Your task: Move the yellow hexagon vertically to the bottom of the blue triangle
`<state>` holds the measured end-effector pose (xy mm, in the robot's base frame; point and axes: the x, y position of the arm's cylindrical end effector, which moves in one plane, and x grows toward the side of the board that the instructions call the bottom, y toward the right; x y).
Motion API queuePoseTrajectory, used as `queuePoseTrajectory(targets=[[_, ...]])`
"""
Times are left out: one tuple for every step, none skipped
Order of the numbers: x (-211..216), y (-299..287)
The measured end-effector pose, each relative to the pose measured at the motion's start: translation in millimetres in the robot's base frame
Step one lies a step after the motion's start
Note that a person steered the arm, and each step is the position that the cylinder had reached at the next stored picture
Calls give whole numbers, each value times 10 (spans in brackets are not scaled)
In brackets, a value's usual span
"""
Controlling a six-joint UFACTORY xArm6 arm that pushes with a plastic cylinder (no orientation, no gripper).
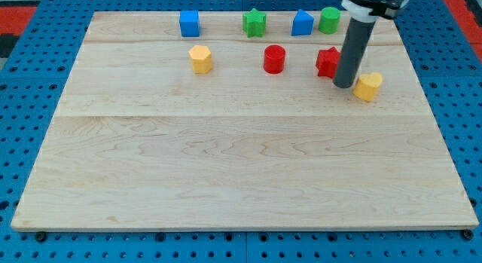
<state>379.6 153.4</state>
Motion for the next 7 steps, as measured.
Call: queuePoseTrajectory(targets=[[0,-193],[44,-454],[292,-812],[346,-1165],[311,-1510],[203,-2019],[31,-2524]])
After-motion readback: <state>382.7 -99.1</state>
